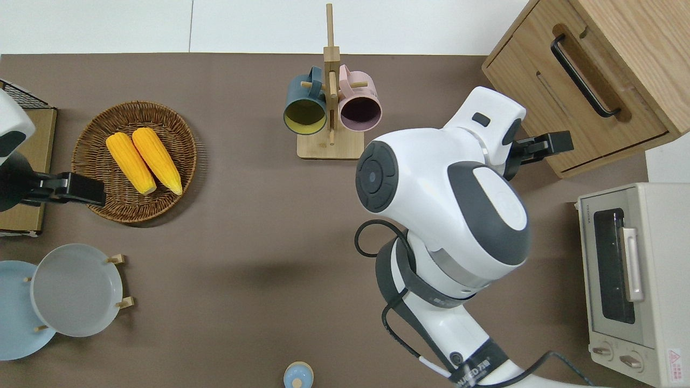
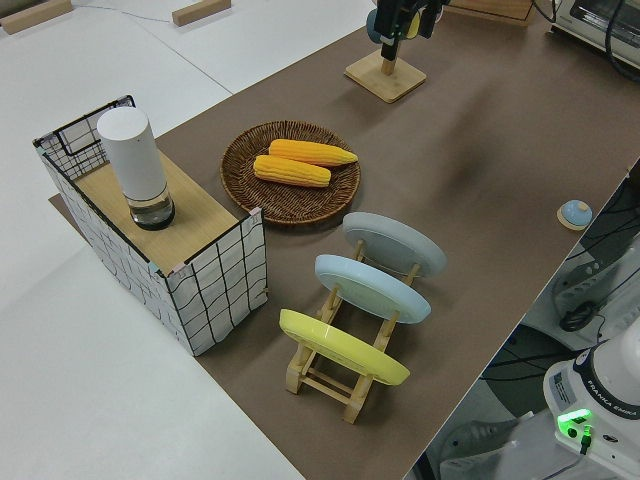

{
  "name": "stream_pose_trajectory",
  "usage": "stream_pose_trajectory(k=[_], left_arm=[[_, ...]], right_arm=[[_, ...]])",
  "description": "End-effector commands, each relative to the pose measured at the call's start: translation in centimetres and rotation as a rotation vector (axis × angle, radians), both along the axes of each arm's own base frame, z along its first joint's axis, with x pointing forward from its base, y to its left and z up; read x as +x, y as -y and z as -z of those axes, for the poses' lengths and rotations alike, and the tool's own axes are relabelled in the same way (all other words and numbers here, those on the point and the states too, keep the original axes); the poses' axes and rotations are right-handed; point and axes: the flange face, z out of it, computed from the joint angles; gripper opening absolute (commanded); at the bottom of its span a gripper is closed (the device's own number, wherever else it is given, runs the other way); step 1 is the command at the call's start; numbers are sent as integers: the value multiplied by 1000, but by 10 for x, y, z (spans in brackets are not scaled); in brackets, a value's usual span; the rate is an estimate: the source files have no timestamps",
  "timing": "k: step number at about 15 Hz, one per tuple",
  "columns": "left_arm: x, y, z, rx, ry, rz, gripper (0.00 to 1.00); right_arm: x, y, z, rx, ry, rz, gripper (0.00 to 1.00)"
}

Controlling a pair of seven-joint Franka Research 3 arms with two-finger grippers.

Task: Slide drawer open with right arm
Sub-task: 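Raise the right arm and reach the right gripper to the black drawer handle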

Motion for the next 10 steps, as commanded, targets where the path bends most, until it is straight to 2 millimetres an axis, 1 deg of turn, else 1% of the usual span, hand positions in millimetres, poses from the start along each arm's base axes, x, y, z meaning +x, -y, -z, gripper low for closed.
stream_pose_trajectory(k=[1,3,5,7,8,10], left_arm=[[2,-1,-4,16,-5,12,993],[2,-1,-4,16,-5,12,993],[2,-1,-3,16,-6,12,993],[2,-1,-3,16,-6,12,993],[2,-1,-4,16,-5,12,993],[2,-1,-4,16,-5,12,993]], right_arm=[[12,1,24,-112,17,-97,983],[21,3,31,-183,6,-148,983],[31,12,35,-235,11,-184,983],[45,28,40,-306,30,-217,983],[50,37,45,-330,28,-214,983],[58,49,58,-377,22,-214,981]])
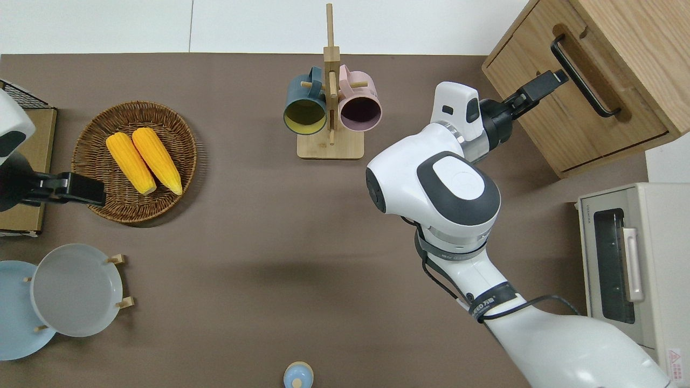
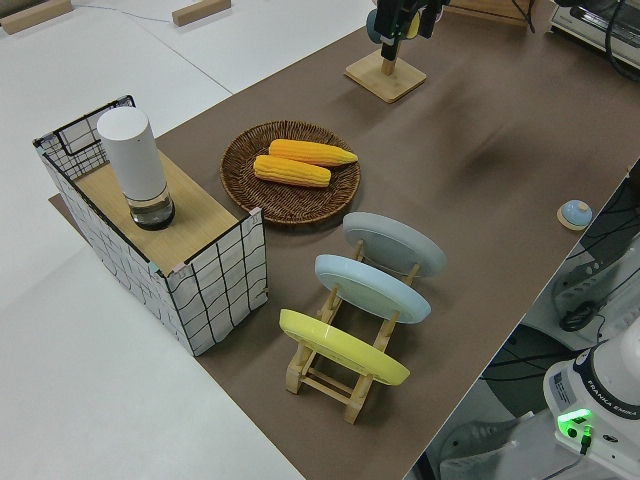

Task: Slide drawer open with right arm
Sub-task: 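Raise the right arm and reach the right gripper to the black drawer handle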

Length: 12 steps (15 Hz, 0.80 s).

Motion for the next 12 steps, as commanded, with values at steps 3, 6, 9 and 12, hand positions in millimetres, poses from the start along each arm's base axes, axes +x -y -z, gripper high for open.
stream_pose_trajectory(k=[3,6,9,12], left_arm=[[2,-1,-4,16,-5,12,993],[2,-1,-4,16,-5,12,993],[2,-1,-4,16,-5,12,993],[2,-1,-4,16,-5,12,993]], right_arm=[[16,19,30,-124,-18,-38,981],[20,32,33,-142,-14,-23,981],[27,46,40,-180,-13,-24,981],[33,57,43,-180,-3,-38,981]])
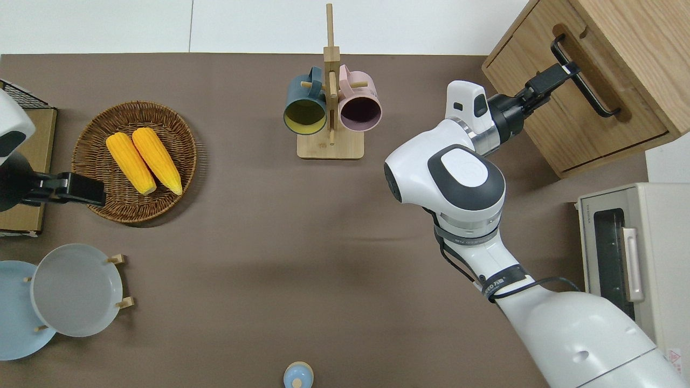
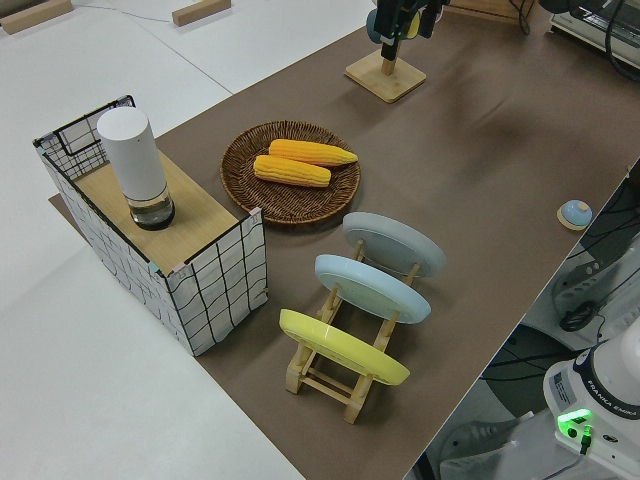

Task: Slide drawer open with right arm
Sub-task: 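Close the right gripper on the black drawer handle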

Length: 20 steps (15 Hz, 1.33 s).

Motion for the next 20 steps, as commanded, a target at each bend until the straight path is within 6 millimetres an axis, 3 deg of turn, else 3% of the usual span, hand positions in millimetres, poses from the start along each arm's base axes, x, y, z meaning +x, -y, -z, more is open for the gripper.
stream_pose_trajectory(k=[1,3,6,16,17,18,20], left_arm=[[2,-1,-4,16,-5,12,993],[2,-1,-4,16,-5,12,993],[2,-1,-4,16,-5,12,993],[2,-1,-3,16,-6,12,993],[2,-1,-3,16,-6,12,993],[2,-1,-4,16,-5,12,993],[2,-1,-4,16,-5,12,993]], right_arm=[[10,16,8,-6,9,-38,981],[13,18,22,-6,-7,-38,981],[16,17,23,-7,-5,-56,981],[28,36,11,10,23,-79,971],[28,38,11,10,23,-77,906],[28,38,11,11,23,-77,742],[28,38,11,11,24,-75,316]])
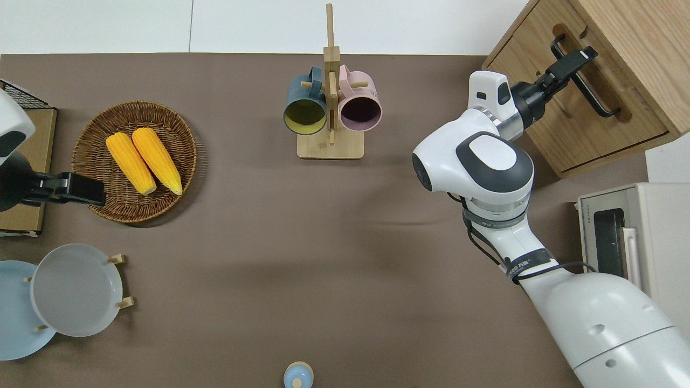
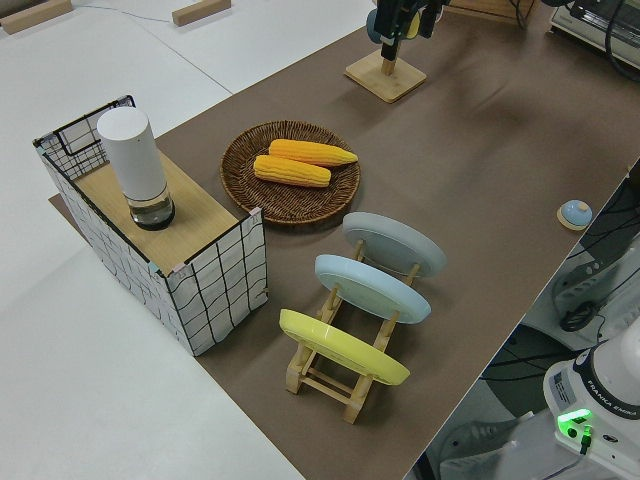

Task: Slide drawer open with right arm
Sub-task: 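Close the right gripper on the black drawer handle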

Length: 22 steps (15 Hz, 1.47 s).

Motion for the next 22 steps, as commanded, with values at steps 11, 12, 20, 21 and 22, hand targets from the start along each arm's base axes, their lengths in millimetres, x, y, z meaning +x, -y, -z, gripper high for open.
stream_pose_trajectory(k=[11,12,20,21,22], left_arm=[[2,-1,-4,16,-5,12,993],[2,-1,-4,16,-5,12,993],[2,-1,-3,16,-6,12,993],[2,-1,-3,16,-6,12,993],[2,-1,-4,16,-5,12,993]], right_arm=[[3,-6,2,-4,14,-24,0],[3,-6,2,0,20,-24,0],[3,-5,2,4,22,-23,538],[3,-5,2,4,22,-23,633],[3,-5,1,4,24,-23,791]])
